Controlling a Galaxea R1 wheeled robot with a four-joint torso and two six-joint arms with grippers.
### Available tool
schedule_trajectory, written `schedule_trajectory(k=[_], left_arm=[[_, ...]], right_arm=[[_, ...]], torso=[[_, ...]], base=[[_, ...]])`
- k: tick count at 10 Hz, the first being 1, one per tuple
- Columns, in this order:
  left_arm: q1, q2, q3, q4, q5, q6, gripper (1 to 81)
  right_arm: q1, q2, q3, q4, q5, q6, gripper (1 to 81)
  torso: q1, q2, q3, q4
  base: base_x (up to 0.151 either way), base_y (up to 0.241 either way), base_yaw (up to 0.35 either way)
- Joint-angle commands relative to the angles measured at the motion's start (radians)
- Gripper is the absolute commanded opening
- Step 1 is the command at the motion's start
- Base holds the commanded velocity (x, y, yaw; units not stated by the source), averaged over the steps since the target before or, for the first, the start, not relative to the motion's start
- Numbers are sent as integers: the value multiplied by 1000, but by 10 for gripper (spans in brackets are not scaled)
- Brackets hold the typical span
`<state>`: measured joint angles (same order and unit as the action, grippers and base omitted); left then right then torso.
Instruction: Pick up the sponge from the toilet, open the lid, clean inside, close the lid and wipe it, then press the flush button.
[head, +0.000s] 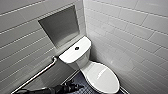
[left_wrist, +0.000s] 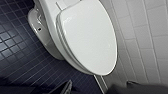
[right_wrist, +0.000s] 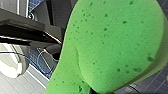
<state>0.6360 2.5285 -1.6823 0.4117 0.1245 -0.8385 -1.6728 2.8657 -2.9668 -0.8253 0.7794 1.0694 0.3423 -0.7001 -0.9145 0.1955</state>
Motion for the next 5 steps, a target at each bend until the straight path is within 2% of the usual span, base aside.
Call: schedule_trajectory(k=[1,2,5], left_arm=[[242,-189,177,368,139,7,811],[305,-194,170,396,139,13,811],[434,-172,122,429,138,16,811]], right_arm=[[-43,14,19,11,-150,20,10],[-42,22,26,46,-213,26,10],[-48,5,91,45,-276,31,10]], torso=[[0,0,0,0],[0,0,0,0],[-1,0,1,0]], base=[[0,0,0],[0,0,0],[0,0,0]])
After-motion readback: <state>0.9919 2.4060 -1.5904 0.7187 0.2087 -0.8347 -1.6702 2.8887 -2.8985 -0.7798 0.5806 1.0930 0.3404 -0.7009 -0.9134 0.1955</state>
